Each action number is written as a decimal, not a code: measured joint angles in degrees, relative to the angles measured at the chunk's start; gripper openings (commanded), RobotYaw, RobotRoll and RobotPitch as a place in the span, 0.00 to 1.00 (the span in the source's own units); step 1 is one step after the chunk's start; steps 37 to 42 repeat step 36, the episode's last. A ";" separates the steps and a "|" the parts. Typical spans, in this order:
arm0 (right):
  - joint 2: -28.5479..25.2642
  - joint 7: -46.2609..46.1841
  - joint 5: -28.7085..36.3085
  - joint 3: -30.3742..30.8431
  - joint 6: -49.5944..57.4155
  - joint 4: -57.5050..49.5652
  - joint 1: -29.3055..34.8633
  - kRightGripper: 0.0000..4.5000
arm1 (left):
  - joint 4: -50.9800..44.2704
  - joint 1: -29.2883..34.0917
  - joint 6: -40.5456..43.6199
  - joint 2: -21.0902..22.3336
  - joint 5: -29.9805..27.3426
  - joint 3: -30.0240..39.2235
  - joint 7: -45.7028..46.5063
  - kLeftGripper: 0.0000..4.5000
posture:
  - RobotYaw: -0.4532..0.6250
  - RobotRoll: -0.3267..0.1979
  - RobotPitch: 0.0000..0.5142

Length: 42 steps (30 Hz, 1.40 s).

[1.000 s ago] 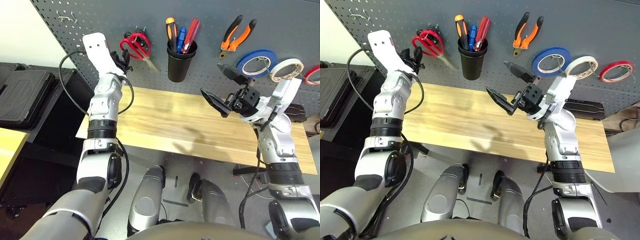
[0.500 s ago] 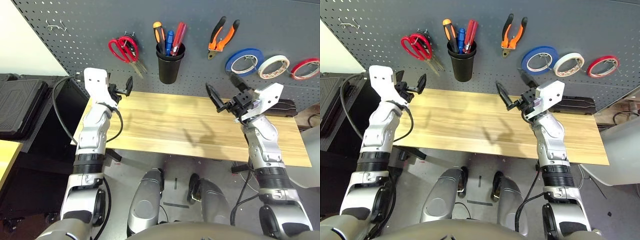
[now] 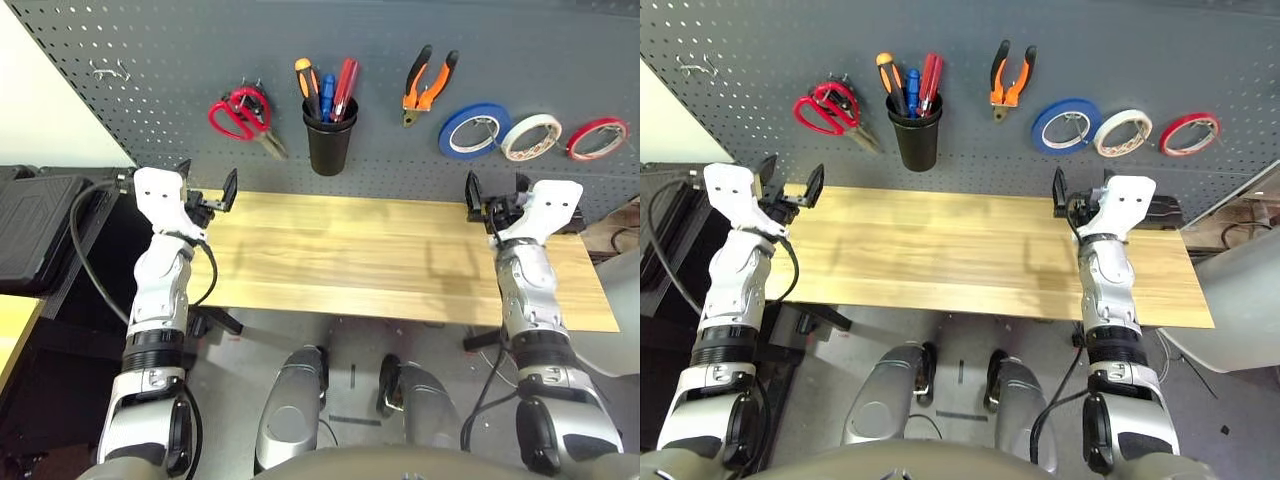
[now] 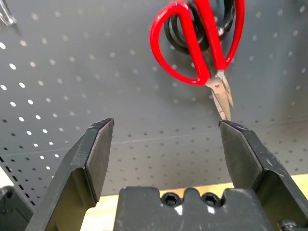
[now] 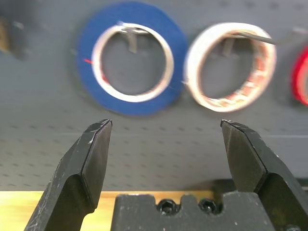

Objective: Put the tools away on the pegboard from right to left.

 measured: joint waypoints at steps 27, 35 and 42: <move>-1.76 -0.88 0.36 -1.95 -5.78 11.15 -5.60 1.00 | 8.83 1.56 -5.42 1.39 -0.07 0.59 -0.34 0.99 | 0.58 0.62 0.29; -1.76 0.37 0.32 -0.84 -5.77 11.15 -5.57 1.00 | 8.74 2.23 -5.26 1.38 -0.07 0.57 0.71 0.99 | 0.59 0.62 0.31; -1.78 0.60 0.32 -0.80 -5.77 11.15 -5.57 1.00 | 8.68 2.24 -5.19 1.38 -0.07 0.57 0.79 0.99 | 0.60 0.62 0.30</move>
